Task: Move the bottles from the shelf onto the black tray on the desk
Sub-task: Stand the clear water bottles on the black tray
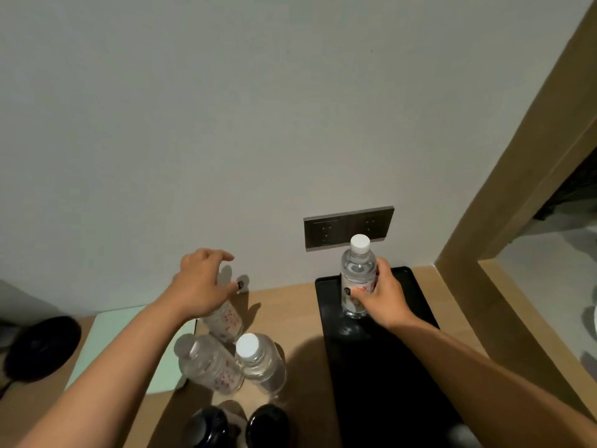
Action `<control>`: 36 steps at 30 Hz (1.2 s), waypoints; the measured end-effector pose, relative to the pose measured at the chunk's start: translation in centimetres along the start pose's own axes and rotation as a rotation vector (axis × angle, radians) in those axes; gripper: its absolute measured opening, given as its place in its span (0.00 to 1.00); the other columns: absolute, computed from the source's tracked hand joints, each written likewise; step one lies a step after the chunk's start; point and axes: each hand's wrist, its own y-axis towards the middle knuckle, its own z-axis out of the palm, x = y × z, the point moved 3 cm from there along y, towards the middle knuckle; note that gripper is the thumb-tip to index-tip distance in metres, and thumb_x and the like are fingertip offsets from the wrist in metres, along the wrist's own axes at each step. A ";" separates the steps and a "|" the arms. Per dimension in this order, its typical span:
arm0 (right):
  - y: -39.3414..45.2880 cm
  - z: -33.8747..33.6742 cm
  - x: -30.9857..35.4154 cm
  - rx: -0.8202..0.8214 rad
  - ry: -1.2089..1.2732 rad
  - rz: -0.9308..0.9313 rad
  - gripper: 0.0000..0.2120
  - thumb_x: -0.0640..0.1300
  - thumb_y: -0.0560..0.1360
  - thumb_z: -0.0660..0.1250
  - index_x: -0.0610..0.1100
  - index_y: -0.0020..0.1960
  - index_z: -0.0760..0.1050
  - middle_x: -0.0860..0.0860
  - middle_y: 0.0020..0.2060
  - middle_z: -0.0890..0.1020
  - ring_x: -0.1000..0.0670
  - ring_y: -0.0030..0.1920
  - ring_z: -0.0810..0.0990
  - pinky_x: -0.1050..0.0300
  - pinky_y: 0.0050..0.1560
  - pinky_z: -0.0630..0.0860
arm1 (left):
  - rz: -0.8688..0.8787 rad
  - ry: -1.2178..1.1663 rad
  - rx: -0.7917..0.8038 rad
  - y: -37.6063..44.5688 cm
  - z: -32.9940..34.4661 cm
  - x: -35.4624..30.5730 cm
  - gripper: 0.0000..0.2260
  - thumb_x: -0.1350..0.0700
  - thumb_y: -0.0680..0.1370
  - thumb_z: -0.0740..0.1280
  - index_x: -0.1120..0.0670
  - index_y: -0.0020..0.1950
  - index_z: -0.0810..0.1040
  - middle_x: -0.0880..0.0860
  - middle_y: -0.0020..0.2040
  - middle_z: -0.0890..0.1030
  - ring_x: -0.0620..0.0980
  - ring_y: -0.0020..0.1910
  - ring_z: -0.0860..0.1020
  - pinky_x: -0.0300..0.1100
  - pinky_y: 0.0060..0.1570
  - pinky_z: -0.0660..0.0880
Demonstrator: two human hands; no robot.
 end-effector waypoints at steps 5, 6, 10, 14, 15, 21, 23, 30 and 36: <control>1.2 1.5 -0.5 -0.021 0.012 0.064 0.34 0.33 0.69 0.72 0.45 0.71 0.61 0.45 0.65 0.73 0.45 0.67 0.71 0.49 0.67 0.66 | -0.067 -0.067 0.101 0.0 2.0 3.1 0.24 0.53 0.71 0.72 0.50 0.66 0.71 0.57 0.64 0.71 0.56 0.62 0.72 0.43 0.58 0.68; 1.3 1.6 -0.5 -0.024 0.016 0.058 0.34 0.33 0.69 0.72 0.44 0.70 0.61 0.45 0.65 0.73 0.45 0.67 0.70 0.50 0.67 0.66 | -0.065 -0.078 0.074 0.1 2.1 3.2 0.25 0.54 0.70 0.73 0.50 0.66 0.72 0.56 0.63 0.73 0.55 0.61 0.73 0.42 0.56 0.68; 1.7 1.9 -0.7 0.008 0.020 0.025 0.35 0.33 0.69 0.72 0.46 0.71 0.60 0.46 0.65 0.72 0.47 0.67 0.69 0.53 0.66 0.66 | -0.099 -0.199 -0.037 0.4 2.1 3.7 0.27 0.54 0.66 0.78 0.50 0.63 0.73 0.51 0.56 0.77 0.53 0.52 0.75 0.41 0.46 0.70; 2.3 1.9 -0.8 0.053 0.021 0.031 0.37 0.34 0.71 0.71 0.48 0.73 0.56 0.47 0.68 0.69 0.46 0.69 0.68 0.51 0.68 0.64 | -0.195 -0.445 -0.061 0.0 3.1 5.1 0.22 0.55 0.63 0.79 0.48 0.54 0.78 0.49 0.51 0.80 0.50 0.49 0.77 0.38 0.39 0.71; 2.4 2.0 -0.7 0.058 0.015 0.035 0.37 0.35 0.71 0.70 0.48 0.73 0.56 0.47 0.69 0.69 0.46 0.69 0.67 0.50 0.69 0.64 | -0.201 -0.473 -0.056 -0.1 3.5 5.2 0.20 0.56 0.63 0.79 0.47 0.52 0.79 0.48 0.49 0.81 0.50 0.49 0.78 0.38 0.40 0.72; 3.1 2.2 -0.6 0.007 -0.021 0.122 0.35 0.34 0.70 0.71 0.45 0.72 0.59 0.45 0.67 0.71 0.43 0.69 0.68 0.45 0.69 0.64 | -0.224 -0.541 -0.101 -0.2 3.5 5.0 0.12 0.57 0.66 0.77 0.50 0.47 0.81 0.49 0.46 0.82 0.51 0.48 0.79 0.38 0.40 0.71; 3.2 2.1 -0.7 -0.025 -0.040 0.200 0.34 0.34 0.68 0.74 0.42 0.69 0.63 0.43 0.65 0.72 0.41 0.67 0.71 0.46 0.67 0.67 | -0.237 -0.593 -0.131 -0.2 2.7 4.8 0.11 0.57 0.66 0.78 0.51 0.46 0.82 0.50 0.46 0.82 0.53 0.49 0.79 0.43 0.46 0.75; -1.1 0.4 2.8 -0.312 -0.009 0.113 0.33 0.35 0.68 0.73 0.44 0.69 0.63 0.43 0.68 0.64 0.43 0.68 0.63 0.52 0.67 0.63 | -0.055 -0.632 -0.151 -1.1 -1.3 0.8 0.15 0.55 0.64 0.79 0.47 0.48 0.82 0.47 0.47 0.83 0.49 0.49 0.80 0.48 0.52 0.78; -5.4 3.6 6.1 -0.041 -0.025 -0.293 0.31 0.42 0.71 0.72 0.52 0.68 0.61 0.54 0.66 0.62 0.58 0.65 0.61 0.59 0.66 0.62 | 0.122 -0.682 -0.098 -1.6 -2.3 -6.1 0.20 0.48 0.57 0.76 0.47 0.47 0.81 0.46 0.48 0.82 0.47 0.48 0.81 0.48 0.51 0.79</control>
